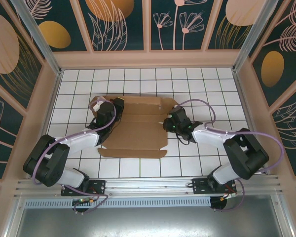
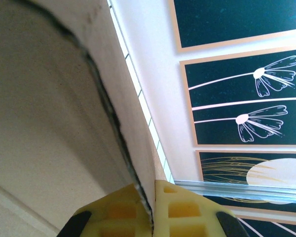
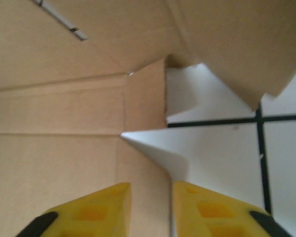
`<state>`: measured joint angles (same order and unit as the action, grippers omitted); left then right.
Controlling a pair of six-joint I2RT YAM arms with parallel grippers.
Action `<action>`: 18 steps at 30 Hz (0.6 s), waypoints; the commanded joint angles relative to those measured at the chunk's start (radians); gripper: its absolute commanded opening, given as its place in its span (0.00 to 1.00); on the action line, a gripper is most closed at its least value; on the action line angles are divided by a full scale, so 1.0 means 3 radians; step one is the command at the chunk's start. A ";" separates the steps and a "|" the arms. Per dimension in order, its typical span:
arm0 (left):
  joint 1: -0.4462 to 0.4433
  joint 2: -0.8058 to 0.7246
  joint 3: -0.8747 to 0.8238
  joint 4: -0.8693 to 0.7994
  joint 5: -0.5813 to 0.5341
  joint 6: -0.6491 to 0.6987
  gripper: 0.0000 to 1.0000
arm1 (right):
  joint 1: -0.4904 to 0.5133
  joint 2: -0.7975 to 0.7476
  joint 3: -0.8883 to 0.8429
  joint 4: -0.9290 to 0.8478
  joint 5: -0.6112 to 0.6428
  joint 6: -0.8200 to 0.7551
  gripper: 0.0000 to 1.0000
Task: Fold the paper box
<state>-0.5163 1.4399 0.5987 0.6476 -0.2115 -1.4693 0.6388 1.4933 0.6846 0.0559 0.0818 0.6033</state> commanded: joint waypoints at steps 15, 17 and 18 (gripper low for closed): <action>-0.0007 0.0075 0.0080 -0.0493 0.0035 0.0111 0.00 | -0.0275 0.0737 0.0206 0.1248 -0.0861 0.0257 0.40; -0.0007 0.0064 0.0076 -0.0497 0.0030 0.0111 0.00 | -0.0237 0.0657 0.0145 0.1403 -0.0911 0.0244 0.37; -0.0007 0.0059 0.0072 -0.0491 0.0030 0.0116 0.00 | -0.0206 0.0624 0.0123 0.1463 -0.0914 0.0223 0.36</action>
<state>-0.5163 1.4425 0.6178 0.6159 -0.2096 -1.4670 0.5537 1.7199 0.7521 0.3538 -0.1383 0.6613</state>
